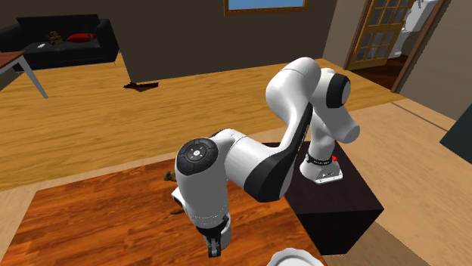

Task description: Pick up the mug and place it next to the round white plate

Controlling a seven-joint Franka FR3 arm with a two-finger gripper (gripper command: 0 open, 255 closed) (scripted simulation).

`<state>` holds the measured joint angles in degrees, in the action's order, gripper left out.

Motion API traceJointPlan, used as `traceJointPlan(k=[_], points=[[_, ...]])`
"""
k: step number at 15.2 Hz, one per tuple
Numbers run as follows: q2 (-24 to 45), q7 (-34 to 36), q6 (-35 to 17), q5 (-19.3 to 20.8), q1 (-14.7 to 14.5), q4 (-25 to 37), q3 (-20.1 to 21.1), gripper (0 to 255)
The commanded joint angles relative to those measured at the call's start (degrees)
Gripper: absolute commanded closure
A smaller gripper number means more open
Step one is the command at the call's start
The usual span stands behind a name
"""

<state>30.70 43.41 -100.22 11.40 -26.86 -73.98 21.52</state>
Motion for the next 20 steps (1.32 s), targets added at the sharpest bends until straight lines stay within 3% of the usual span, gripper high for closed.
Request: traceJointPlan(k=[1,15,20], points=[[-0.09,0.14,-1.7,0.03,0.18,-1.77,-0.02,255],[2.29,1.09,-11.46,1.16,0.55,-9.35,-0.68,255],[2.29,1.09,-11.46,1.16,0.55,-9.35,-0.68,255]])
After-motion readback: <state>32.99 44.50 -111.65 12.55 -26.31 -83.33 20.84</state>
